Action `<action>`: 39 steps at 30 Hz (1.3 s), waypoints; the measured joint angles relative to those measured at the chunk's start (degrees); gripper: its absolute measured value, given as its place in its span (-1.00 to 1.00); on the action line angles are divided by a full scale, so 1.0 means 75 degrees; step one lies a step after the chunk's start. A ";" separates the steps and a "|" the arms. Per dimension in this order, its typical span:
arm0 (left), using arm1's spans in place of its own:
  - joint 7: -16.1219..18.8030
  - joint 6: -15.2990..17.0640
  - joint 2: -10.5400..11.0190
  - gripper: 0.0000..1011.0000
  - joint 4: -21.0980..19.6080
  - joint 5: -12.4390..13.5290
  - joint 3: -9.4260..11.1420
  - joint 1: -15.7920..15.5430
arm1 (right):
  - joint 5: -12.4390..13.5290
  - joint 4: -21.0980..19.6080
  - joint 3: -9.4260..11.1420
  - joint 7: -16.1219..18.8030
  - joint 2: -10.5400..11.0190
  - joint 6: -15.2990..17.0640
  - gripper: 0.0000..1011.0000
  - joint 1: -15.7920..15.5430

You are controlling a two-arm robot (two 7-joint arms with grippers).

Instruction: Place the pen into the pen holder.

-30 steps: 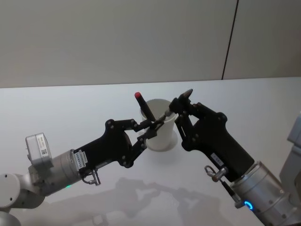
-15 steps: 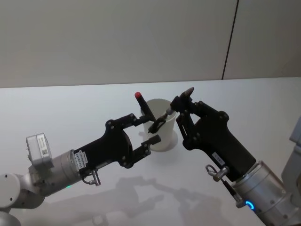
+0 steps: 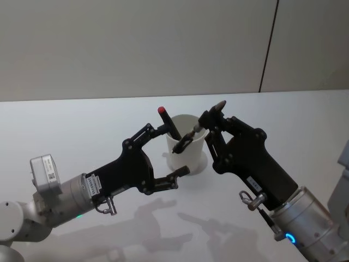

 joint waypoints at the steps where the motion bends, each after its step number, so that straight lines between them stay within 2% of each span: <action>1: 0.0000 0.0000 0.0000 0.92 0.0000 0.0000 0.0000 0.0000 | -0.0001 -0.0001 -0.0001 -0.0001 0.0001 -0.0002 -0.77 -0.0001; 3: 0.0000 0.0000 0.0000 0.98 0.0000 -0.0001 0.0000 0.0000 | -0.0004 -0.0004 -0.0003 -0.0005 0.0002 -0.0008 -0.77 -0.0002; 12: 0.0000 0.0000 0.0000 0.98 0.0000 -0.0001 0.0000 0.0000 | -0.0076 -0.0011 -0.0005 -0.0091 0.0002 -0.0049 -0.77 -0.0010; 22: 0.0000 0.0000 0.0000 0.98 0.0000 0.0000 0.0000 0.0000 | -0.0489 -0.0024 0.0030 -0.0572 -0.0011 -0.0105 -0.77 -0.0011; 34: 0.0000 0.0000 0.0000 0.98 0.0000 0.0000 0.0000 0.0000 | -0.1559 0.0109 0.0099 -0.1652 -0.0186 -0.0055 -0.77 0.0147; 35: 0.0000 0.0000 0.0000 0.98 0.0000 0.0000 0.0000 0.0000 | -0.1559 0.0109 0.0099 -0.1652 -0.0186 -0.0055 -0.77 0.0147; 39: 0.0000 0.0000 0.0000 0.98 0.0000 0.0000 0.0000 0.0000 | -0.1997 0.0268 0.0125 -0.2067 -0.0321 0.0014 -0.77 0.0301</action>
